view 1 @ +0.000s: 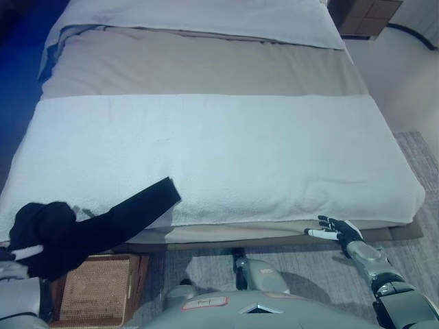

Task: Put the clothes on the bed into the basket.

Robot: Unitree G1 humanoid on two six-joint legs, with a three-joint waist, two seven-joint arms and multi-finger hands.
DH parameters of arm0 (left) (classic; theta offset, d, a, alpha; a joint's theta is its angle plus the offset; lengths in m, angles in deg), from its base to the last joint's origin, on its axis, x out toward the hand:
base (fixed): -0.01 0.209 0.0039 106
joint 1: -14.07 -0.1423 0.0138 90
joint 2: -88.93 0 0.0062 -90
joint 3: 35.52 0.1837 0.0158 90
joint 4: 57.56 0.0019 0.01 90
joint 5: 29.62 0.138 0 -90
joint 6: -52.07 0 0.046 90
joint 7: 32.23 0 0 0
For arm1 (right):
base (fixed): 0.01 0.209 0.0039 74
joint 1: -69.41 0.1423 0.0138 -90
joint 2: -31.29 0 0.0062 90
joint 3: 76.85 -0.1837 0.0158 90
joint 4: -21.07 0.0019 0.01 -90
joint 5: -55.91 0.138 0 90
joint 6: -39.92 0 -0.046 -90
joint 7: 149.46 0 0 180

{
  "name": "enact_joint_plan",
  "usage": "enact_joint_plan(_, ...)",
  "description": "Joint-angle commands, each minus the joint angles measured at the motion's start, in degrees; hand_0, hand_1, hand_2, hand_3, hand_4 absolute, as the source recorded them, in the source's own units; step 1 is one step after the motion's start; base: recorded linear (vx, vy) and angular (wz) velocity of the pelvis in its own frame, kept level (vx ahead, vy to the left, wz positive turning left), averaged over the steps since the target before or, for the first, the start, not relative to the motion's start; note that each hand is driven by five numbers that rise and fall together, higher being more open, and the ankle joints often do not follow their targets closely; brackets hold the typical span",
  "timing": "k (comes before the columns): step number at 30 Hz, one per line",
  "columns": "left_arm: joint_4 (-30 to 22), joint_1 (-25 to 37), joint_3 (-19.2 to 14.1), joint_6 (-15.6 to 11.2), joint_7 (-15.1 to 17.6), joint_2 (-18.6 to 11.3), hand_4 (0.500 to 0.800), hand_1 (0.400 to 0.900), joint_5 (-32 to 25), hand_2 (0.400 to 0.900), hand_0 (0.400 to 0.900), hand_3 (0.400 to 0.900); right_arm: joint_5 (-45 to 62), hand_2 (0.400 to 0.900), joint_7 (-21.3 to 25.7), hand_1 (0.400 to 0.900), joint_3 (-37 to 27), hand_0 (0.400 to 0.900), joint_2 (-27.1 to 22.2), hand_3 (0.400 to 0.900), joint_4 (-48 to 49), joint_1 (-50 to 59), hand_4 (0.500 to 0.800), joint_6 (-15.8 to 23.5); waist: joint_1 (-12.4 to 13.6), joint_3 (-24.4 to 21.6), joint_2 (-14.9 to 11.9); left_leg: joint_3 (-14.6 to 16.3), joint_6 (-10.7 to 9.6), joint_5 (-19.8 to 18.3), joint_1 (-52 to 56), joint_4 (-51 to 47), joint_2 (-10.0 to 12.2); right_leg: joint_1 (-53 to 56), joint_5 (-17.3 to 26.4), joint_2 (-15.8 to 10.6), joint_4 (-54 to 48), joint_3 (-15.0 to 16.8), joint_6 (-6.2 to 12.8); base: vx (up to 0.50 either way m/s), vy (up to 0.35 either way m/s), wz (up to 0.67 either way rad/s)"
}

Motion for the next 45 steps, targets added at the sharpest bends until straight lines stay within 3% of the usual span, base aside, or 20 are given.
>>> enact_joint_plan(1, 2.0, -5.5, -1.5, -0.7, 1.2, -9.5, 0.500, 0.400, 5.2, 0.400, 0.400, 0.400, -0.5, 0.900, -0.2, 0.900, -2.3, 0.900, -5.0, 0.900, 1.3, 0.7, 0.800, 1.7, 1.0, -1.7, -0.5, -1.3, 1.8, -0.9, 1.9, -0.2, -0.7, -0.1, 1.1, -5.5, 1.2, 3.5, 8.46, 0.01, 0.031, 0.01)
enact_joint_plan(5, 4.1, -11.1, -8.6, -0.3, 0.7, -10.9, 0.500, 0.400, 4.4, 0.400, 0.400, 0.400, -0.3, 0.900, -0.5, 0.900, -2.9, 0.900, -5.6, 0.900, 3.3, 0.1, 0.800, 2.0, 2.0, -1.5, -0.8, -1.4, 1.9, -0.8, 2.3, -0.6, -0.8, 0.2, 1.0, -5.7, 1.3, 3.4, 8.65, 0.00, 0.029, 0.02)
enact_joint_plan(6, 4.1, -11.2, -9.0, -0.5, 0.5, -11.1, 0.500, 0.400, 4.1, 0.400, 0.400, 0.400, -0.3, 0.900, -0.7, 0.900, -2.8, 0.900, -5.7, 0.900, 4.0, 0.0, 0.800, 1.9, 1.9, -1.4, -0.9, -1.5, 1.9, -0.9, 2.4, -0.6, -0.9, 0.3, 0.9, -5.7, 1.3, 3.3, 8.67, 0.00, 0.020, 0.06)
enact_joint_plan(18, 2.0, -7.9, -6.8, -1.1, 0.4, -13.1, 0.500, 0.400, 4.4, 0.400, 0.400, 0.400, 0.2, 0.900, -2.1, 0.900, -2.5, 0.900, -6.0, 0.900, 3.5, 0.3, 0.800, 1.3, 3.3, 0.3, -2.5, -2.4, 2.2, -1.6, 2.5, 0.5, -1.1, 1.1, 1.1, -6.2, 1.5, 2.4, 9.01, -0.01, 0.009, 0.07)
enact_joint_plan(19, 1.9, -7.8, -7.1, -1.1, 0.5, -13.3, 0.549, 0.482, 4.3, 0.482, 0.482, 0.482, 0.2, 0.900, -2.1, 0.900, -2.6, 0.900, -6.1, 0.900, 3.7, 0.2, 0.800, 1.3, 3.4, 0.4, -2.6, -2.4, 2.2, -1.7, 2.5, 0.6, -1.1, 1.2, 1.1, -6.2, 1.4, 2.5, 9.04, -0.01, 0.005, -0.06)
enact_joint_plan(20, 1.9, -7.8, -7.1, -1.1, 0.5, -13.3, 0.740, 0.800, 4.3, 0.800, 0.800, 0.800, 0.2, 0.900, -2.1, 0.900, -2.6, 0.900, -6.1, 0.900, 3.7, 0.2, 0.800, 1.3, 3.4, 0.4, -2.6, -2.3, 2.2, -1.7, 2.5, 0.6, -1.1, 1.2, 1.1, -6.2, 1.4, 2.5, 9.04, 0.00, 0.011, -0.09)
enact_joint_plan(21, 1.5, -7.7, -7.1, -1.1, 0.4, -13.1, 0.800, 0.900, 3.5, 0.900, 0.900, 0.900, 0.4, 0.900, -2.2, 0.900, -2.6, 0.900, -6.1, 0.900, 3.7, 0.1, 0.800, 1.3, 3.4, 0.5, -2.7, -2.2, 2.3, -1.8, 2.9, 0.5, -1.1, 1.4, 1.3, -6.0, 1.1, 2.6, 9.06, 0.00, 0.013, -0.10)
enact_joint_plan(35, -0.8, -4.9, -4.7, -2.2, 0.3, -11.2, 0.800, 0.900, 1.2, 0.900, 0.900, 0.900, 0.3, 0.900, -3.1, 0.900, -2.5, 0.900, -5.7, 0.900, 3.0, -0.4, 0.800, 1.0, 3.0, 0.3, -1.9, -1.5, 2.4, -1.7, 4.6, -0.9, -1.3, 1.3, 1.6, -5.8, 0.8, 3.1, 8.95, 0.00, 0.011, -0.05)
enact_joint_plan(41, -4.5, -2.4, -2.7, -3.7, 0.2, -7.8, 0.800, 0.900, -3.5, 0.900, 0.900, 0.900, 0.2, 0.900, -2.8, 0.900, -2.8, 0.900, -5.6, 0.900, 2.6, -0.5, 0.800, 0.9, 2.8, 0.4, -1.5, -2.0, 2.4, -1.6, 4.5, -0.9, -1.4, 1.4, 1.6, -6.1, 0.8, 2.8, 8.94, 0.01, -0.003, 0.04)
enact_joint_plan(45, -10.6, -0.4, 0.4, -5.3, 0.2, -4.5, 0.800, 0.900, -6.9, 0.900, 0.900, 0.900, 0.5, 0.900, -2.4, 0.900, -3.1, 0.900, -5.1, 0.900, 2.4, -0.6, 0.800, 1.0, 2.8, 0.4, -1.4, -2.5, 2.5, -1.6, 4.3, -0.8, -1.4, 1.5, 1.6, -6.3, 0.7, 2.5, 8.90, 0.00, -0.007, 0.05)
